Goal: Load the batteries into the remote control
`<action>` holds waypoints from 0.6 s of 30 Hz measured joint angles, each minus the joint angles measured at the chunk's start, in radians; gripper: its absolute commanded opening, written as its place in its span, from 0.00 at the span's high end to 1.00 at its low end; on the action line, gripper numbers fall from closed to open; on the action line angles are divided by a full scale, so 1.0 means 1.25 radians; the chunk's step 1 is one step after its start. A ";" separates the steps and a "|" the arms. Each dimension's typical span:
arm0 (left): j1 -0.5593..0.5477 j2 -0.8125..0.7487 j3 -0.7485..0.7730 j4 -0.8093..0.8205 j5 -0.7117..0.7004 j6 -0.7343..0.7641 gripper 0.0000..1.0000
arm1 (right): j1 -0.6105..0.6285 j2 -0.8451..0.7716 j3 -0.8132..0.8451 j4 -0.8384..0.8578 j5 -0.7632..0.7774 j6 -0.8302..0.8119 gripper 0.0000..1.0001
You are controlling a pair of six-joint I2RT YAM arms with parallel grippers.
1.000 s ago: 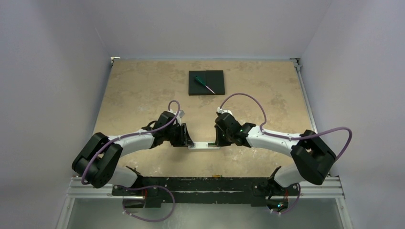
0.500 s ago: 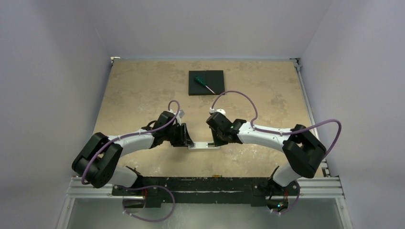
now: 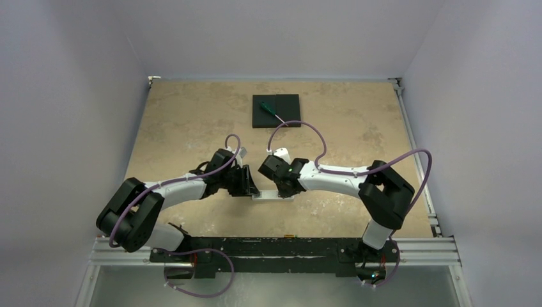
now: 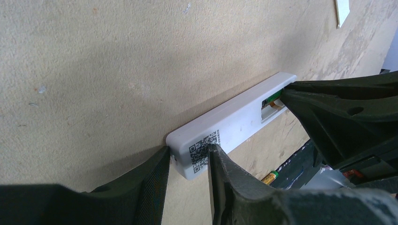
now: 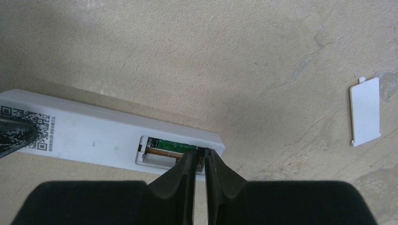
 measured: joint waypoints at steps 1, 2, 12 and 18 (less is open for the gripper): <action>0.000 0.000 0.000 0.000 0.000 0.000 0.65 | 0.002 0.005 0.006 -0.006 0.005 0.002 0.80; 0.000 0.000 0.000 0.000 0.000 0.000 0.65 | 0.003 0.008 0.009 -0.011 0.007 0.003 0.79; 0.000 0.000 0.000 0.000 0.003 0.000 0.64 | 0.007 0.017 0.028 -0.035 0.019 0.034 0.74; 0.000 0.000 0.000 -0.001 0.003 0.000 0.64 | 0.007 0.013 0.031 -0.039 0.017 0.049 0.72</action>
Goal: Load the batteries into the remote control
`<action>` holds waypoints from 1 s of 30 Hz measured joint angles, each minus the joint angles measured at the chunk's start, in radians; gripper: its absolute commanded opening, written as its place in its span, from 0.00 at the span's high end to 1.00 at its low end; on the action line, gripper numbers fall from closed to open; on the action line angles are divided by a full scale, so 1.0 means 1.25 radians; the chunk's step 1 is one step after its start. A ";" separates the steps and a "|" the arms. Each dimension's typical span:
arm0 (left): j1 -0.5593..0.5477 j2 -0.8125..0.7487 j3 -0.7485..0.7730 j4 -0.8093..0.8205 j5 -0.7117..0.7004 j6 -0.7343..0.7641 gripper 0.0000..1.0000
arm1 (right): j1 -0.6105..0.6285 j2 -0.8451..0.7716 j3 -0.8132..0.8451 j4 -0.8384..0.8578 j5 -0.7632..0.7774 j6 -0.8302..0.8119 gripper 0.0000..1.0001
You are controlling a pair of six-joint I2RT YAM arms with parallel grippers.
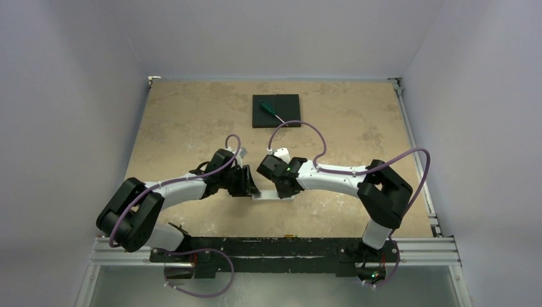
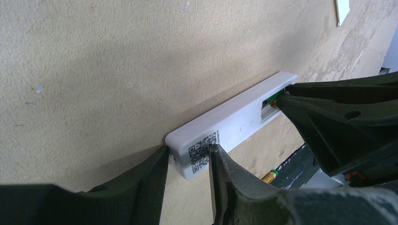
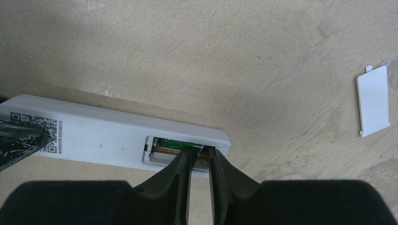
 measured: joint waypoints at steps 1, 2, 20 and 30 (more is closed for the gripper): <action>0.000 0.000 0.000 0.000 0.000 0.000 0.64 | 0.000 -0.001 0.001 -0.001 -0.001 0.003 0.71; 0.000 0.000 0.000 0.000 0.000 0.000 0.63 | 0.000 -0.001 0.001 -0.002 -0.002 0.006 0.71; -0.002 -0.044 0.019 -0.095 0.001 0.004 0.59 | 0.003 -0.212 -0.101 0.023 -0.060 0.017 0.75; -0.002 -0.092 0.121 -0.165 -0.036 0.026 0.53 | 0.003 -0.291 -0.233 0.118 -0.128 0.034 1.00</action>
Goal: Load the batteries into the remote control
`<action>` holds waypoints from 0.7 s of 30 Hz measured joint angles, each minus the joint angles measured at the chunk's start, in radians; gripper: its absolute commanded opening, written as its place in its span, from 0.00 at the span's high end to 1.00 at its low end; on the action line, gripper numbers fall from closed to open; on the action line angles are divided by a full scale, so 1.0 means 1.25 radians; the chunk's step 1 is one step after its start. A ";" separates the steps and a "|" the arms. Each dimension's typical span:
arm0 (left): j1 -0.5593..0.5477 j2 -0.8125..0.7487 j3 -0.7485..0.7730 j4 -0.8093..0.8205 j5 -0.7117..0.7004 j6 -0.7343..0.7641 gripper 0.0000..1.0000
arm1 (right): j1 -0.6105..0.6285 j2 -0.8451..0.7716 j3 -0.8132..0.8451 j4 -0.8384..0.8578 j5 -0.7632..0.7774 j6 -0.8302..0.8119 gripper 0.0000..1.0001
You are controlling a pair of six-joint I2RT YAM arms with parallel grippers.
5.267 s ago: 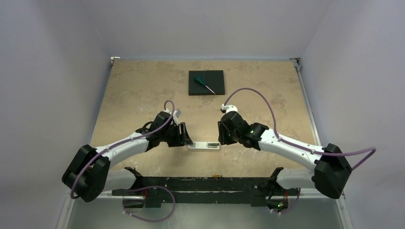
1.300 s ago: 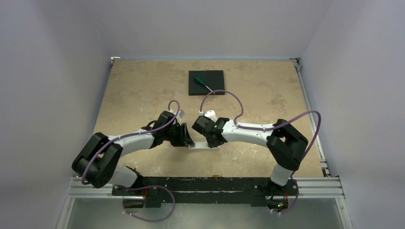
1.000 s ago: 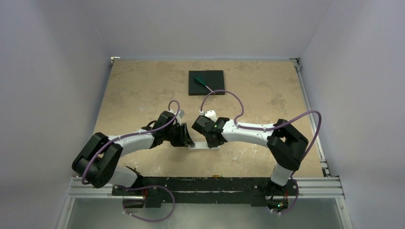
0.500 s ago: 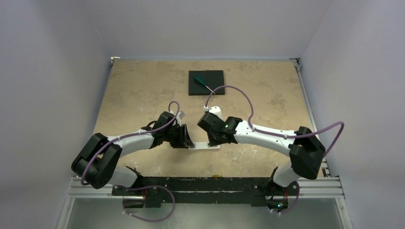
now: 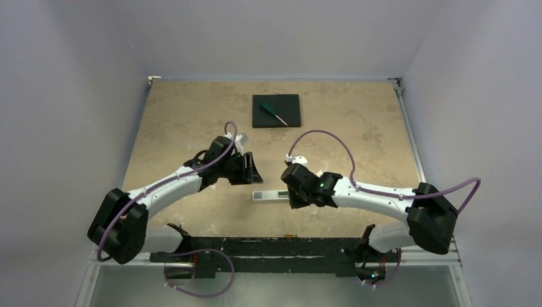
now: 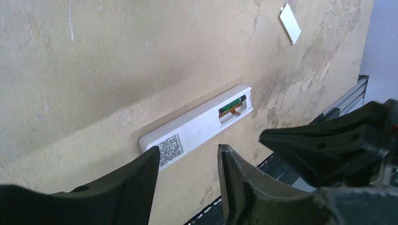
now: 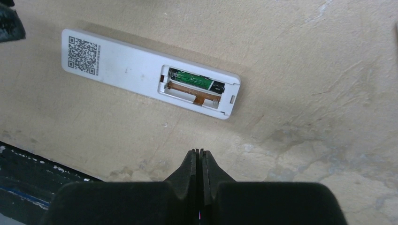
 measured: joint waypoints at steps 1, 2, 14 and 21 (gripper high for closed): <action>0.000 0.008 0.011 0.001 0.000 0.003 0.54 | 0.000 -0.006 -0.014 0.016 -0.005 0.003 1.00; 0.000 0.017 0.020 0.002 0.000 0.008 0.56 | 0.000 -0.013 -0.031 0.034 -0.017 0.009 1.00; -0.009 0.193 0.085 0.070 0.011 0.015 1.00 | 0.000 -0.023 -0.155 0.208 -0.064 0.065 1.00; -0.017 0.251 0.085 0.094 0.010 0.014 1.00 | 0.000 0.024 -0.157 0.274 -0.062 0.089 1.00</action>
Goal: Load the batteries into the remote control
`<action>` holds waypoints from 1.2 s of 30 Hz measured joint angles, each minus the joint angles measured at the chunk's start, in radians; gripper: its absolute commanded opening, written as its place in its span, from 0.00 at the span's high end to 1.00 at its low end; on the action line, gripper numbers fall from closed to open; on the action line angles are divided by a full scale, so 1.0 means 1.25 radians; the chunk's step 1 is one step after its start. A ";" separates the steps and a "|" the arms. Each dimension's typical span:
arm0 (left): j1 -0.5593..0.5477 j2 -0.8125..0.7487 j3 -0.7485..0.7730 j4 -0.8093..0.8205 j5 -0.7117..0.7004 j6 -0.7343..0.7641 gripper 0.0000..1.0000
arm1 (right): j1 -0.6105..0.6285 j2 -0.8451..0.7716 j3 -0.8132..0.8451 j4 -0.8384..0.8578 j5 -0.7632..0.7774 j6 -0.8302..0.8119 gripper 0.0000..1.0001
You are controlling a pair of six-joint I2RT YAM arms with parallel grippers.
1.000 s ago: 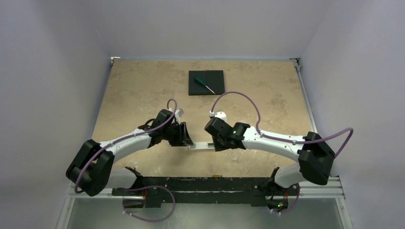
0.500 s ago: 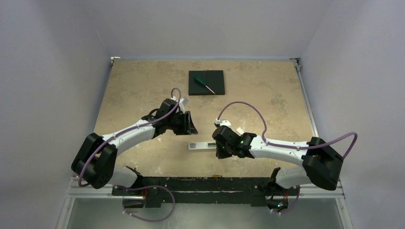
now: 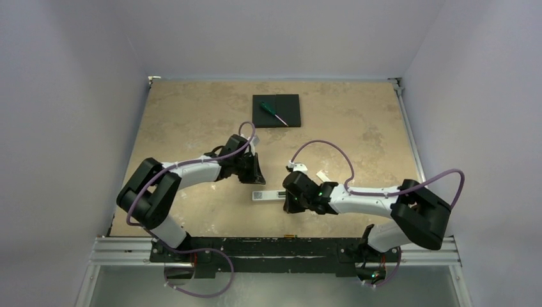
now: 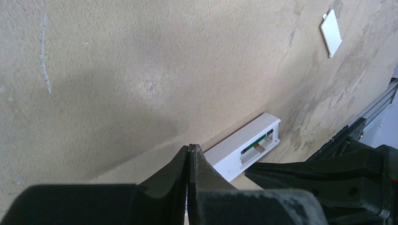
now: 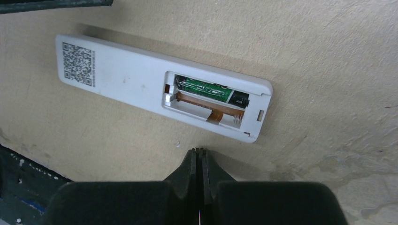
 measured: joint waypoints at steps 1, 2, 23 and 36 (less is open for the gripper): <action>-0.002 0.005 0.000 0.000 -0.002 0.000 1.00 | 0.000 0.010 0.000 0.005 0.001 0.002 1.00; -0.005 0.009 0.000 0.000 -0.002 0.000 1.00 | 0.000 0.019 0.000 0.012 0.000 0.008 1.00; -0.071 0.021 -0.014 -0.010 -0.056 0.000 1.00 | 0.001 0.112 0.097 -0.017 0.072 0.026 1.00; -0.106 -0.050 -0.074 -0.040 -0.082 -0.001 1.00 | 0.002 0.143 0.144 -0.064 0.102 -0.013 1.00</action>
